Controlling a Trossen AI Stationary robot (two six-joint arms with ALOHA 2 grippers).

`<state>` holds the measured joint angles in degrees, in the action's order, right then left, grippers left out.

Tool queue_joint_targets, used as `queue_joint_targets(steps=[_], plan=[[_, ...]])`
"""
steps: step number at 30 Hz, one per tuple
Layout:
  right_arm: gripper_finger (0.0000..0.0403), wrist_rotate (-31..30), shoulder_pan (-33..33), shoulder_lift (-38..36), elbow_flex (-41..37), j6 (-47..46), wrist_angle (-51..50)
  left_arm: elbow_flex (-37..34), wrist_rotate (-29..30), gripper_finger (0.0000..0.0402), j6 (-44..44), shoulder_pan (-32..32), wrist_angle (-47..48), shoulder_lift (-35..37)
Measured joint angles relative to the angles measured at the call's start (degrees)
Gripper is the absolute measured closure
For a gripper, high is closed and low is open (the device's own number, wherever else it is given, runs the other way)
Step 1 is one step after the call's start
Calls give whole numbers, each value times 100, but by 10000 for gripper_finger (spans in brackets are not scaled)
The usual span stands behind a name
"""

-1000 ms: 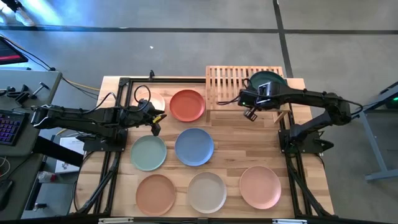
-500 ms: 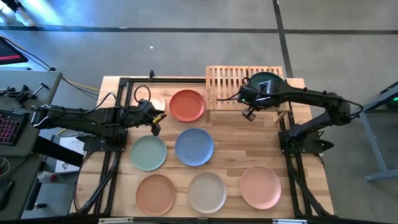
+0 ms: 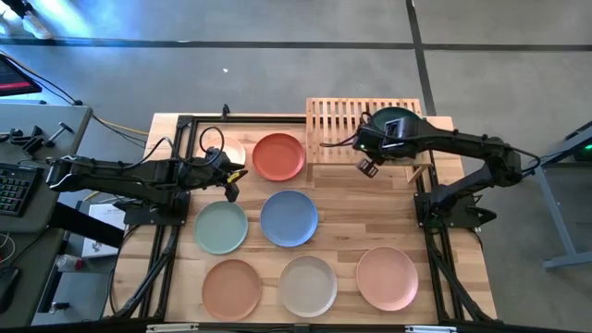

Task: Place and stack plates onto a shelf
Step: Stack the orange plate on top of the dark green plate on the shelf

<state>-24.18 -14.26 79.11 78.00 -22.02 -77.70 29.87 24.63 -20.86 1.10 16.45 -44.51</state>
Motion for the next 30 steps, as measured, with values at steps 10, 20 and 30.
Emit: queue_joint_targets(steps=[10, 20, 30], plan=[[326, 141, 4, 0, 767, -15, -33, 0, -32, 314, 541, 4, -95, 0], [325, 561, 93, 0, 1092, 7, 174, 426, -52, 314, 2264, 112, -535, 0], [326, 560, 279, 0, 1092, 7, 215, 1196, -463, 314, 3010, 307, -361, -24]])
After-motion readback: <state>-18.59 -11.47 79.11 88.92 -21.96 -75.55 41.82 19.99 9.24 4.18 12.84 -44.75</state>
